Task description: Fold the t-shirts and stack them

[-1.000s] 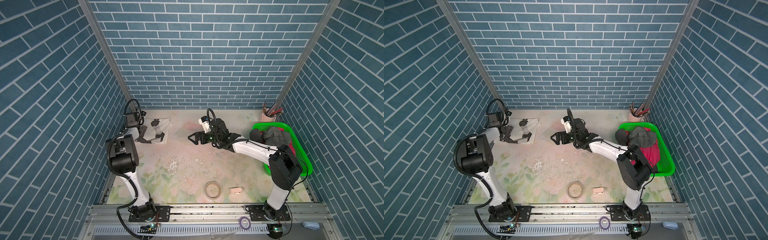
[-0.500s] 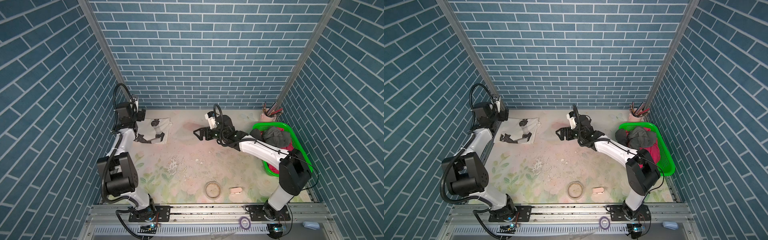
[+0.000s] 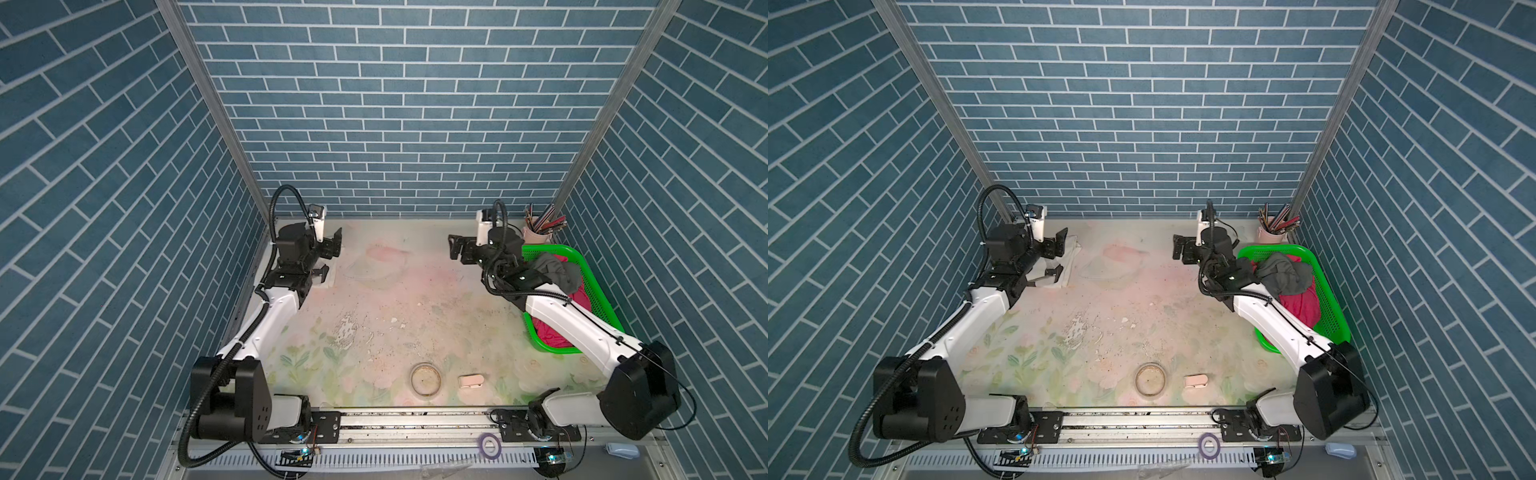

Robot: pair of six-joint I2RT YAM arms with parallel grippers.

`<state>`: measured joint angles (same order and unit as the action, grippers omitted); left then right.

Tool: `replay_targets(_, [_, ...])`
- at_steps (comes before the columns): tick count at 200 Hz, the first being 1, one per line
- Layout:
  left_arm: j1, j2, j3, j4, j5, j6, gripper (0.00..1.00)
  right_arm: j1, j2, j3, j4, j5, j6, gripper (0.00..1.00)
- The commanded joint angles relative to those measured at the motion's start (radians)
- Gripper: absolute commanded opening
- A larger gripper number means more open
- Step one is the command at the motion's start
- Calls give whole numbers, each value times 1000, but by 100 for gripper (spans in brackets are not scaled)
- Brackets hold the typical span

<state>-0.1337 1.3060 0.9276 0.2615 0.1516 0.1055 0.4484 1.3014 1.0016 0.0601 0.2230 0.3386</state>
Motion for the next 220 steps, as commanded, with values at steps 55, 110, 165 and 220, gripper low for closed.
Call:
replay_targets(55, [-131,-133,-232,154,-13,-163,89,-183,-216,-296,-6,260,-88,99])
replay_targets(110, [-123,-181,-390,227,-337,-104,88,-197,-234,-634,450,385,-284,99])
replay_targets(165, [-27,-120,-556,397,-468,-176,88,-217,-141,-859,922,365,-420,99])
replay_targets(220, [137,34,-599,568,-297,-199,89,-227,-96,-944,1164,300,-430,99])
